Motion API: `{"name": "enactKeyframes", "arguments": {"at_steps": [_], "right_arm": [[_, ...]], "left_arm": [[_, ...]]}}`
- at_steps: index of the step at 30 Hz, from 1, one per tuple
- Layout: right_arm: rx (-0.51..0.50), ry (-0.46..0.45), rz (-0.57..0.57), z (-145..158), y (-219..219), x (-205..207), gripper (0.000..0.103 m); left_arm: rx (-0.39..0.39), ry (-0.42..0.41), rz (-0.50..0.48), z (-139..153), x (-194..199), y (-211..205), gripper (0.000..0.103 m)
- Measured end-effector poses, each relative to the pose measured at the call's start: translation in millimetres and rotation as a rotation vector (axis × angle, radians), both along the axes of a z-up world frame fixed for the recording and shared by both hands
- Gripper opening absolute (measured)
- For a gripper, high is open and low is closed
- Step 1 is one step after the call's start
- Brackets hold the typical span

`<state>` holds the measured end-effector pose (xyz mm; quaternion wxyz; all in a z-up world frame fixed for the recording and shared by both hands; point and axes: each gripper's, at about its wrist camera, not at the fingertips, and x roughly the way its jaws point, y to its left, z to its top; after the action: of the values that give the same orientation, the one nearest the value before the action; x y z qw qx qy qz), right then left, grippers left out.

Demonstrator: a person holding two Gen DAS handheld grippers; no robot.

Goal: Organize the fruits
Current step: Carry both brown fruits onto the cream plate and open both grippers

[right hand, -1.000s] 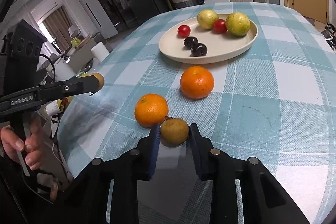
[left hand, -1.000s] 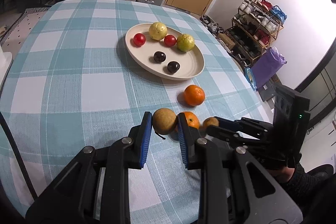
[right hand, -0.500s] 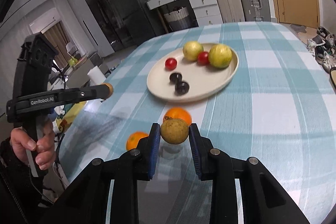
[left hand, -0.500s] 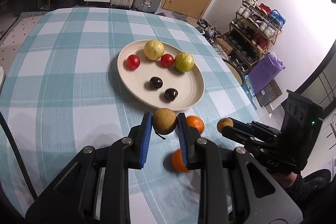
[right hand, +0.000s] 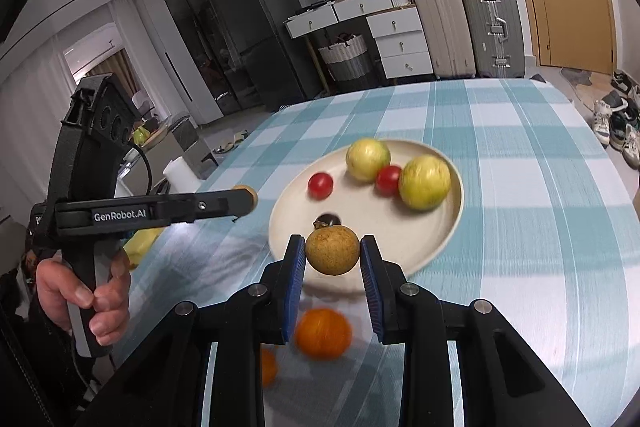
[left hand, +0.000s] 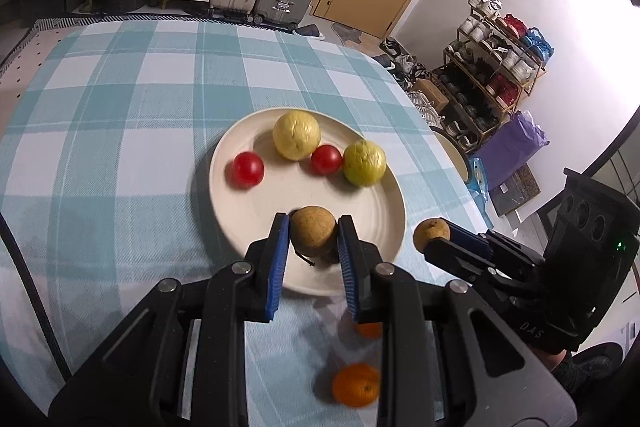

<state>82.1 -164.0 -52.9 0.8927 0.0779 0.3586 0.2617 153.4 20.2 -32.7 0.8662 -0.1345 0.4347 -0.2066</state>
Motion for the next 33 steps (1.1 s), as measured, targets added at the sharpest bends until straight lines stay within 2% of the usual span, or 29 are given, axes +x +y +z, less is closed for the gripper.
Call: {"name": "enactKeyframes", "arguments": {"at_steps": [14, 26, 27, 31, 33], "right_arm": [[-0.019, 0.033, 0.004, -11.2, 14.0, 59.1, 0.029], [-0.073, 0.083, 0.013, -28.1, 31.0, 90.8, 0.029], [-0.077, 0.086, 0.013, -29.2, 32.0, 92.3, 0.03], [-0.069, 0.054, -0.011, -23.9, 31.2, 90.3, 0.05], [-0.069, 0.026, -0.017, -17.3, 30.2, 85.4, 0.05]], "left_arm": [[0.0, 0.052, -0.003, -20.6, 70.9, -13.4, 0.022], [-0.005, 0.071, 0.0, -34.3, 94.4, -13.8, 0.022], [-0.009, 0.07, 0.0, -34.5, 94.6, -13.1, 0.022], [-0.003, 0.067, 0.01, -32.9, 90.7, -10.2, 0.022], [0.0, 0.063, 0.012, -30.9, 86.8, -9.2, 0.022]]}}
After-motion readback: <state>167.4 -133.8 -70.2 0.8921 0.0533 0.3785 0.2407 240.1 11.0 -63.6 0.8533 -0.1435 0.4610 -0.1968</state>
